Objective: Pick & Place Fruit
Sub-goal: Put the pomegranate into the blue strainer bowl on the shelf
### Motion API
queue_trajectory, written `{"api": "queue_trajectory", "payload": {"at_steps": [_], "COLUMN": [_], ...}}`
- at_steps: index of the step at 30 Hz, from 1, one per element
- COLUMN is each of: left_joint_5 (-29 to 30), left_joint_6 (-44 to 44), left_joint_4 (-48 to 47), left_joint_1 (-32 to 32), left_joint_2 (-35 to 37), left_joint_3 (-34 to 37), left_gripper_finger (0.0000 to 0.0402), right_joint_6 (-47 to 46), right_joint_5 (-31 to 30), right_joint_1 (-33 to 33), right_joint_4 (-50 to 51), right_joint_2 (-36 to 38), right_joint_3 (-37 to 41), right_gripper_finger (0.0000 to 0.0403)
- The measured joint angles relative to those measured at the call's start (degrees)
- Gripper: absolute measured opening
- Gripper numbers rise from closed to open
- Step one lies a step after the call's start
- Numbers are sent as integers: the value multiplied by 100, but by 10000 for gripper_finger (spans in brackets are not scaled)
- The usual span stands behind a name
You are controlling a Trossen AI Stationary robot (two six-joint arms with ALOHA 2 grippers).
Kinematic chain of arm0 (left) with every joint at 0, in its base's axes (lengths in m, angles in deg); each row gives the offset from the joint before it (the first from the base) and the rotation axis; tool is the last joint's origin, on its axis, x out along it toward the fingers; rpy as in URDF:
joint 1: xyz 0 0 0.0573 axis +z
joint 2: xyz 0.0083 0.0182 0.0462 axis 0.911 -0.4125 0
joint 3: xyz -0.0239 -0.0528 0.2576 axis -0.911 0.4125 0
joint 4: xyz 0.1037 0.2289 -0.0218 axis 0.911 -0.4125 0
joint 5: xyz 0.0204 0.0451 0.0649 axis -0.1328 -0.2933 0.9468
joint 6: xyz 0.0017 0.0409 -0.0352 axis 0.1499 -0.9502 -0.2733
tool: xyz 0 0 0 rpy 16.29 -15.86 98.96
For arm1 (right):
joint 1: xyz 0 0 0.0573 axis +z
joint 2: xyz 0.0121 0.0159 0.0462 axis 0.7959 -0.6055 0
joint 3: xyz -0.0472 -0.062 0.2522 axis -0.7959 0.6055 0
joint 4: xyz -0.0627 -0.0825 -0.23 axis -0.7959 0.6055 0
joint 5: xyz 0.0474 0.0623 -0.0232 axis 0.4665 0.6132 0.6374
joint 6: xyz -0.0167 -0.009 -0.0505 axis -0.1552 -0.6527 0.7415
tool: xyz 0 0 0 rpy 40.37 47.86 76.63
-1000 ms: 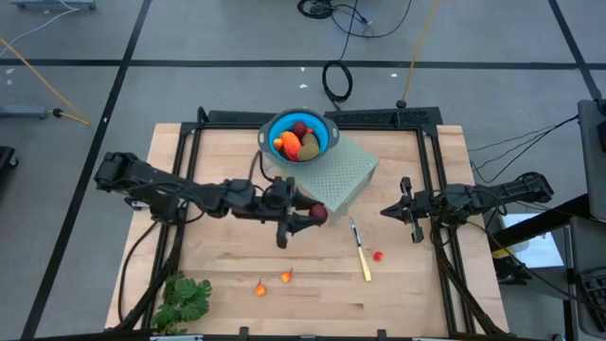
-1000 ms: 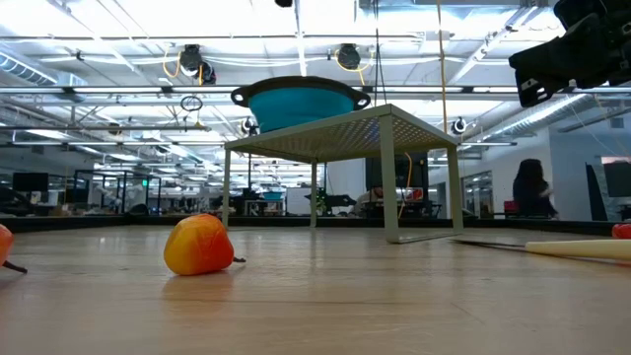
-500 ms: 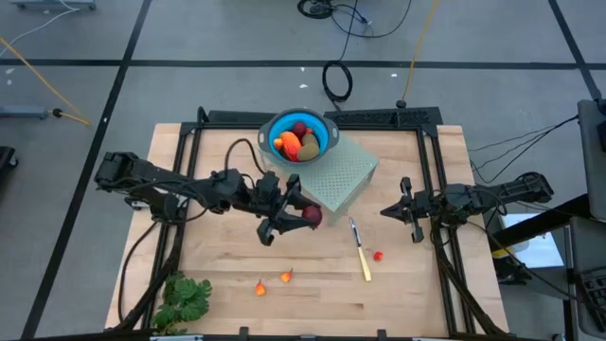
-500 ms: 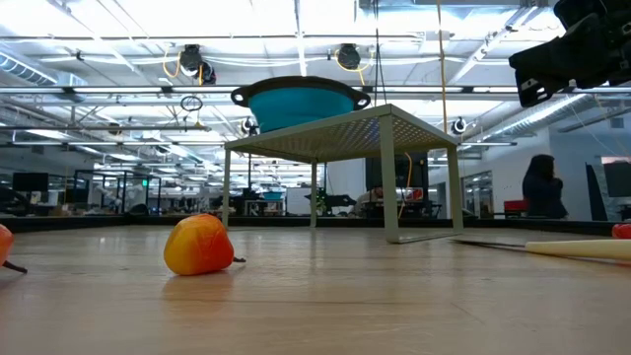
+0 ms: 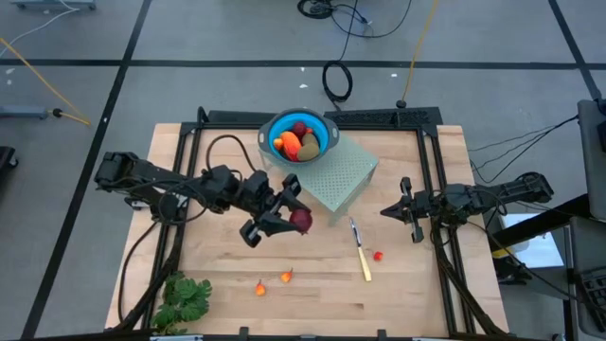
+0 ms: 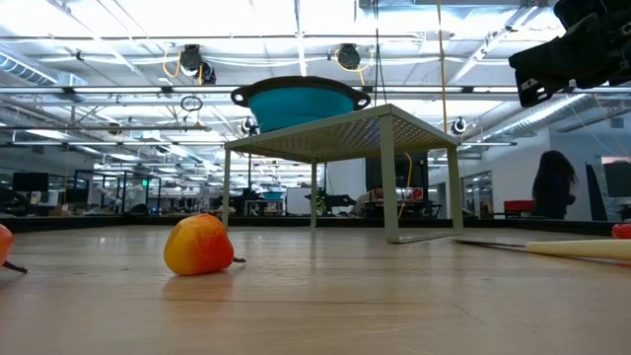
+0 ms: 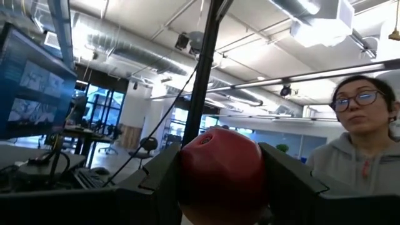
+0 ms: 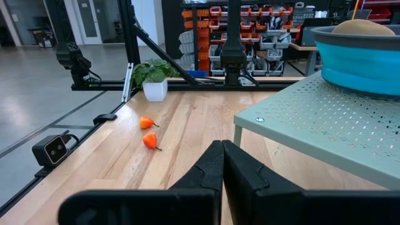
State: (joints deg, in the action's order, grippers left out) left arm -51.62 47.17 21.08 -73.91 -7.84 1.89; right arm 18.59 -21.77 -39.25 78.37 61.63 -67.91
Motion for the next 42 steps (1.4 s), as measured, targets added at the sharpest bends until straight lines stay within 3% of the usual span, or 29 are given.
{"api": "queue_trajectory", "payload": {"at_steps": [7,17,23,35,42], "left_joint_5": [54,2610,3466,3638,3638], "left_joint_6": [1,17,17,-411,-1178], "left_joint_4": [-116,-1443,-1867,-2592,-4361], "left_joint_1": [0,221,604,1593,2086], "left_joint_2": [0,0,0,0,0], "left_joint_3": [0,0,0,-14,-767], "left_gripper_finger": [186,186,186,186,186], "right_joint_6": [0,0,132,192,195], "right_joint_5": [0,-2,-4,-24,-26], "right_joint_1": [0,1,0,-1,1], "right_joint_4": [0,2,10,60,94], "right_joint_2": [1,-2,1,0,1], "right_joint_3": [0,0,0,0,0], "right_gripper_finger": [0,0,0,0,0]}}
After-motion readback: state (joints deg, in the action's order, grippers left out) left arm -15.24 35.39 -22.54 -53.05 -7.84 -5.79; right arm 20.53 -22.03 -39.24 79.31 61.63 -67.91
